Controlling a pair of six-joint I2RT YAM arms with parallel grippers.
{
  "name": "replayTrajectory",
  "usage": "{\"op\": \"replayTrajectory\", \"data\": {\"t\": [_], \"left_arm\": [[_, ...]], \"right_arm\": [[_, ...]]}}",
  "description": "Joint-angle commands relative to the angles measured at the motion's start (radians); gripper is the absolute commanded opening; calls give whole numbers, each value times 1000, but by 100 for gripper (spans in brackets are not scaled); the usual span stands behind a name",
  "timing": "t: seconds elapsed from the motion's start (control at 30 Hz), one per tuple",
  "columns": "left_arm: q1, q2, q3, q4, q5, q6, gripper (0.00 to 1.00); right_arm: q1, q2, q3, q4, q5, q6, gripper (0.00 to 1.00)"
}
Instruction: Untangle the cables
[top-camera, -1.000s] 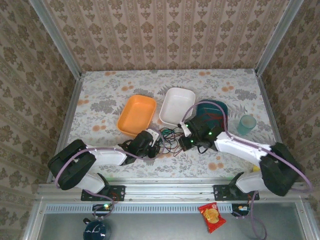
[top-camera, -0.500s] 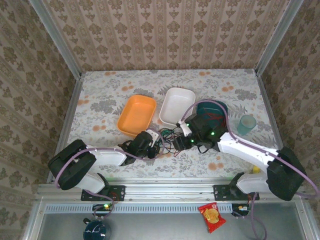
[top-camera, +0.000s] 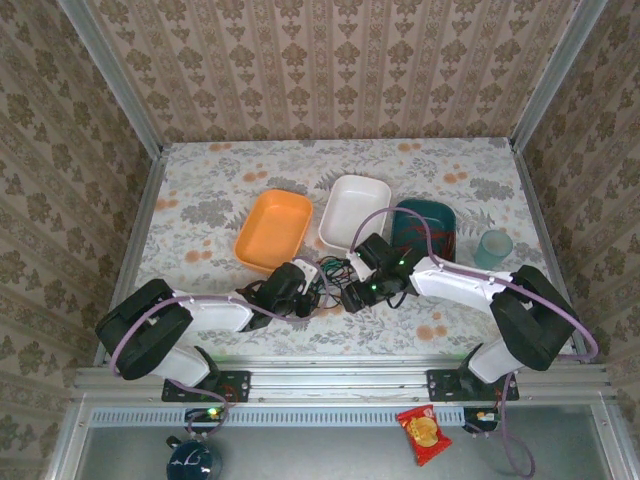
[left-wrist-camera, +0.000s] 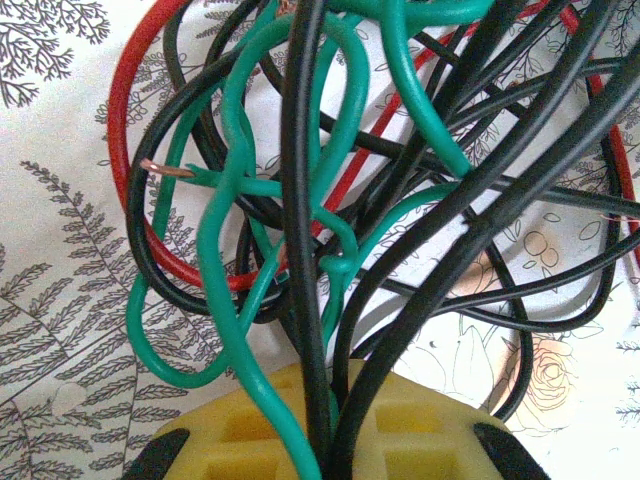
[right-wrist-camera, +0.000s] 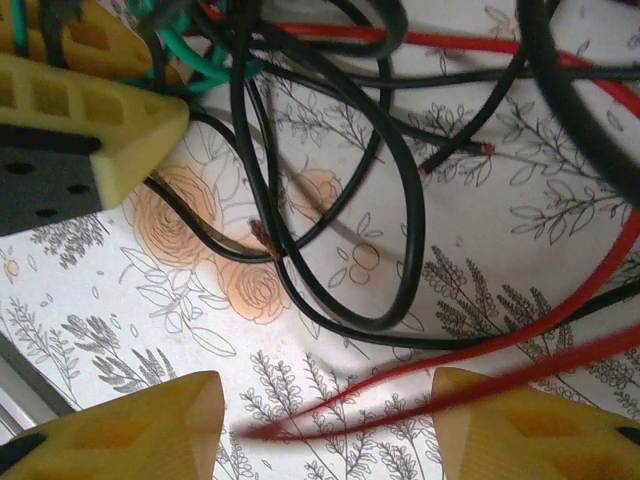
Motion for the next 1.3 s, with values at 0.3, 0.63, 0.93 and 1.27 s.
{"op": "replayTrajectory", "data": {"t": [0.3, 0.63, 0.93, 1.27], "left_arm": [[7, 3, -16, 7, 8, -18, 0], [7, 0, -21, 9, 9, -18, 0], [7, 4, -24, 10, 13, -21, 0], [8, 19, -16, 11, 28, -14, 0]], "right_arm": [[-7, 28, 48, 22, 27, -5, 37], [-34, -10, 7, 26, 152, 34, 5], [-99, -60, -58, 38, 106, 46, 2], [-104, -22, -57, 55, 48, 28, 26]]}}
